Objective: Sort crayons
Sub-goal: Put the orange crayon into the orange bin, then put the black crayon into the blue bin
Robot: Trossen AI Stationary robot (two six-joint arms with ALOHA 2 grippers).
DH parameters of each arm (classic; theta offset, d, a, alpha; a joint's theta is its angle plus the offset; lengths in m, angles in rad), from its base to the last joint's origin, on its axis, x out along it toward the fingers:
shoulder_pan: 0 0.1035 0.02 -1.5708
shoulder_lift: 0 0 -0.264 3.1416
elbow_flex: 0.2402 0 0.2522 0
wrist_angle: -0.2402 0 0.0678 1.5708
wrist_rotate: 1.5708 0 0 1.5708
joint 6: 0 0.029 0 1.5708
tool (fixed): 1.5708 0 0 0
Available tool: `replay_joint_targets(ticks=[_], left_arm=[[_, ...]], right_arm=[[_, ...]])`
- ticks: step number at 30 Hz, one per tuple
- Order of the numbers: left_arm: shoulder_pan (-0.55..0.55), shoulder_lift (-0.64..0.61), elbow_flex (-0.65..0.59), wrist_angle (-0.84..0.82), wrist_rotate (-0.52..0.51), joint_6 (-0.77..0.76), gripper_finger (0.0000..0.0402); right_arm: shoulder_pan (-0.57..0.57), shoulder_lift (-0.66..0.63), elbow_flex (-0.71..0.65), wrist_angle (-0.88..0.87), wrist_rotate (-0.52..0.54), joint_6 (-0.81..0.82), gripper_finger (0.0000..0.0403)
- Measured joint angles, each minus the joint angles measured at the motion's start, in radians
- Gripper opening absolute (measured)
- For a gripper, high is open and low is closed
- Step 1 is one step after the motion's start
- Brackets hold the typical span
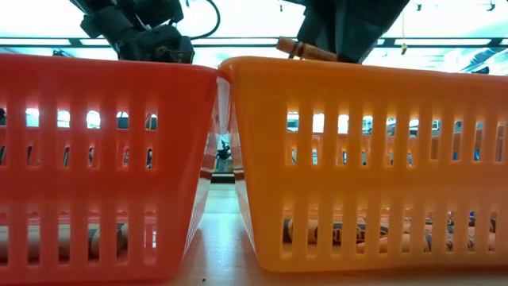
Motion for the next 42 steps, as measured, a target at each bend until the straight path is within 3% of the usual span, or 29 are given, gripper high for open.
replay_joint_targets(ticks=[10, 21, 35, 42], left_arm=[[0.013, 0.0, 0.0, 0.093, -0.25, -0.004, 0.013], [0.015, 0.0, 0.0, 0.263, -0.214, -0.222, 0.013], [-0.06, 0.0, 0.0, 0.234, -0.208, -0.304, 0.013], [-0.116, 0.0, 0.0, 0.336, -0.089, -0.402, 0.013]], right_arm=[[0.036, 0.0, 0.0, 0.039, -0.041, 0.031, 0.0039], [0.043, 0.0, 0.0, 0.008, -0.061, 0.126, 0.0039], [-0.025, 0.0, 0.0, -0.083, -0.041, 0.253, 0.0066], [-0.026, 0.0, 0.0, -0.089, -0.064, 0.305, 0.0067]])
